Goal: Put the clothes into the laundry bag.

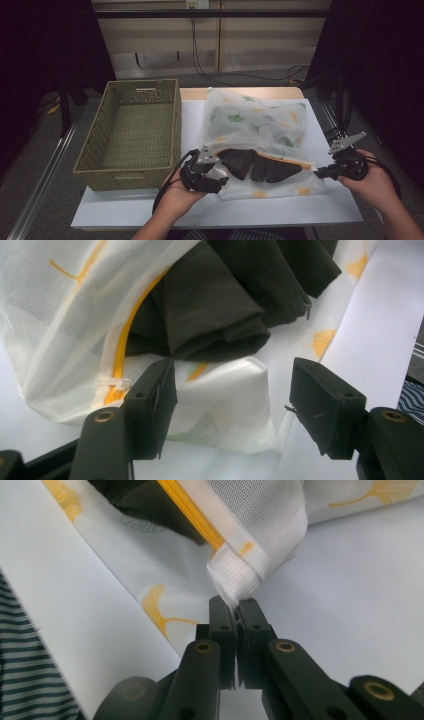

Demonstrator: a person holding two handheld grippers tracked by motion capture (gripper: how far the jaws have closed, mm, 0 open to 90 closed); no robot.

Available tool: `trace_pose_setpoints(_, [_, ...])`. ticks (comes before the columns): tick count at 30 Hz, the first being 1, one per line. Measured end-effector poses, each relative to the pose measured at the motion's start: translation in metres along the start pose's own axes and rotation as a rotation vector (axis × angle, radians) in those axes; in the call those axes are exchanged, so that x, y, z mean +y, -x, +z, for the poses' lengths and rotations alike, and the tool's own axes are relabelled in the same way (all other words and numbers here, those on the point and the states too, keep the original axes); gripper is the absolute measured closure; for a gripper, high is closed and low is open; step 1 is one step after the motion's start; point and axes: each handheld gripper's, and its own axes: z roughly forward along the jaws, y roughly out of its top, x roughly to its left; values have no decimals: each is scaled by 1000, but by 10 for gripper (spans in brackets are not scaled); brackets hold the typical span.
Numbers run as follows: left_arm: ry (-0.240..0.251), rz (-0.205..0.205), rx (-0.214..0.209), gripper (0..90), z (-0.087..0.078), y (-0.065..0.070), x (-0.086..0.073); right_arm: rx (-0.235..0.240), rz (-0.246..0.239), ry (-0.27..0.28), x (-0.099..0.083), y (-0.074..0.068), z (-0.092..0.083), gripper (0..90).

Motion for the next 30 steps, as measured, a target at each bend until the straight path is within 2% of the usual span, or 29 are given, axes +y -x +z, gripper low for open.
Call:
trace_pose_setpoints(1, [16,-10,-2,354,0,1,0,6,-7,-2,-2,-1,-2,882])
trace_pose_setpoints(6, [-11,12,7,354,-2,2,1,13,7,-25,-14,-6,-12,882])
trace_pose_setpoints(10, [-3,7,5,353,-1,2,1,14,31,-38,-25,-7,-17,882])
trace_pose_setpoints(11, [9,4,-2,353,0,2,1,8,28,-45,-28,-6,-18,881])
trace_pose_setpoints(15, [10,9,-10,354,0,3,1,0,63,-41,-38,1,-17,880])
trace_pose_setpoints(19, [14,18,-6,353,-1,5,2,-12,73,-35,-38,2,-16,873])
trace_pose_setpoints(20, [2,25,-1,352,-2,6,3,-12,66,-42,-38,2,-16,867])
trace_pose_setpoints(21, [18,17,-9,351,-1,6,3,-15,65,-45,-37,2,-15,850])
trace_pose_setpoints(24, [9,28,-6,350,-3,8,4,-40,67,-22,-36,0,-17,762])
trace_pose_setpoints(25, [30,19,-12,349,-2,8,4,-53,49,-12,-36,0,-18,724])
trace_pose_setpoints(26, [19,36,-16,348,-2,8,5,-67,57,1,-36,-1,-20,687])
trace_pose_setpoints(28, [17,38,-11,348,-3,11,7,-84,46,37,-34,-3,-23,647])
trace_pose_setpoints(30, [32,41,-27,347,-3,12,9,-105,42,61,-32,-6,-28,628])
